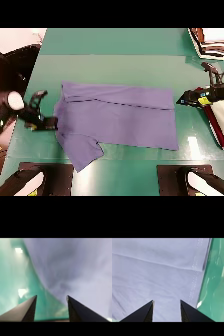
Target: Fold the shirts.
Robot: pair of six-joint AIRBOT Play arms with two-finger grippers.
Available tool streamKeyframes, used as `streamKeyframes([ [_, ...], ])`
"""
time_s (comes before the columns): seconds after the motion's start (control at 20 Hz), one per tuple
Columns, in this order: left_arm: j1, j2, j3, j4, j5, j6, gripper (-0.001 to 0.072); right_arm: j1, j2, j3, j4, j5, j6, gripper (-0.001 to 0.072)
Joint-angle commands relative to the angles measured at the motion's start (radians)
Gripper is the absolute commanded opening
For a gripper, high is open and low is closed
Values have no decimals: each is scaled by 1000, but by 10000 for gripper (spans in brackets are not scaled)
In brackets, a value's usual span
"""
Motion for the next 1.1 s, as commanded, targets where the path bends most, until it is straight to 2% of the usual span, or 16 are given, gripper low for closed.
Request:
streamKeyframes([
  [0.0,-1,136,-204,-58,11,-74,454,-4,74,-80,50,-49,-8,385],
  [0.35,-1,137,-301,-163,188,-89,453,4,74,-78,122,-52,-28,385],
  [0.55,-1,137,-327,-229,209,-88,451,4,74,-77,123,-55,-28,385],
  [0.6,-1,137,-327,-229,207,-88,349,4,75,-77,122,-51,-28,385],
  [0.65,-1,137,-327,-229,206,-88,146,1,74,-78,120,-37,-28,385],
  [0.7,-1,137,-325,-229,204,-87,23,-12,74,-78,120,-15,-30,385],
  [0.85,-1,143,-272,-227,151,-60,21,-94,74,-89,91,92,-31,385],
  [0.95,-1,190,-222,-214,124,-60,21,-166,83,-148,-5,182,-30,385],
  [1.05,-1,247,-177,-215,118,-60,21,-243,110,-272,-93,187,-30,396],
])
